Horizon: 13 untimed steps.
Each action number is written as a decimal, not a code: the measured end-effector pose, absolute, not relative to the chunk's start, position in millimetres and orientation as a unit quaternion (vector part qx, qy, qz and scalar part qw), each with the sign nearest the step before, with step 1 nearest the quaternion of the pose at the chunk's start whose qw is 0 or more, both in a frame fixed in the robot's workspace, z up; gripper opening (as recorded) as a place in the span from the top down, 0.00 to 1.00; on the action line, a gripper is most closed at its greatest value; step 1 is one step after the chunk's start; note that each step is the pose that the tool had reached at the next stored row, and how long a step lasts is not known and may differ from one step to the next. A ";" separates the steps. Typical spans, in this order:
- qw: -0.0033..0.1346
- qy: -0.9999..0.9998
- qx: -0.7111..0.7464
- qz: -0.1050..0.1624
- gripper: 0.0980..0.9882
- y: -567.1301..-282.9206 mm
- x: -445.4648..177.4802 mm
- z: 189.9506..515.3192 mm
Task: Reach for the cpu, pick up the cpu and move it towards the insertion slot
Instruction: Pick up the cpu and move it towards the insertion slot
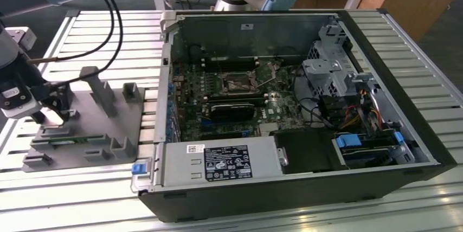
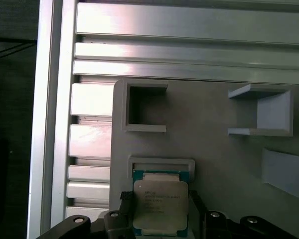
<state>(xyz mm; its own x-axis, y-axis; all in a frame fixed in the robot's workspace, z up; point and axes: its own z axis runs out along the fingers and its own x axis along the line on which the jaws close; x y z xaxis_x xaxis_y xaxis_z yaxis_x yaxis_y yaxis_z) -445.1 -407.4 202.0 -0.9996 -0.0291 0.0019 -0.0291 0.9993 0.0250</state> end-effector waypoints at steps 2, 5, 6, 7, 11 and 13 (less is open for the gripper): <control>0.001 -1.000 0.015 -0.012 0.52 -407.4 -445.1 203.9; 0.001 -1.000 0.015 -0.012 0.52 -407.4 -445.1 207.2; 0.001 -1.000 0.015 -0.013 0.52 -407.4 -445.1 207.8; 0.001 -1.000 0.015 -0.013 0.52 -407.4 -445.1 208.3; 0.001 -1.000 0.015 -0.012 0.52 -407.4 -445.1 210.1; 0.001 -1.000 0.015 -0.013 0.52 -407.4 -445.1 210.9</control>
<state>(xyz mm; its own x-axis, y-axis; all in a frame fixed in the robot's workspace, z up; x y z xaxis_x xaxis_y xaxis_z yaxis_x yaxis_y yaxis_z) -445.1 -407.4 210.9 -0.9996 -0.0291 0.0017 -0.0291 0.9993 0.0251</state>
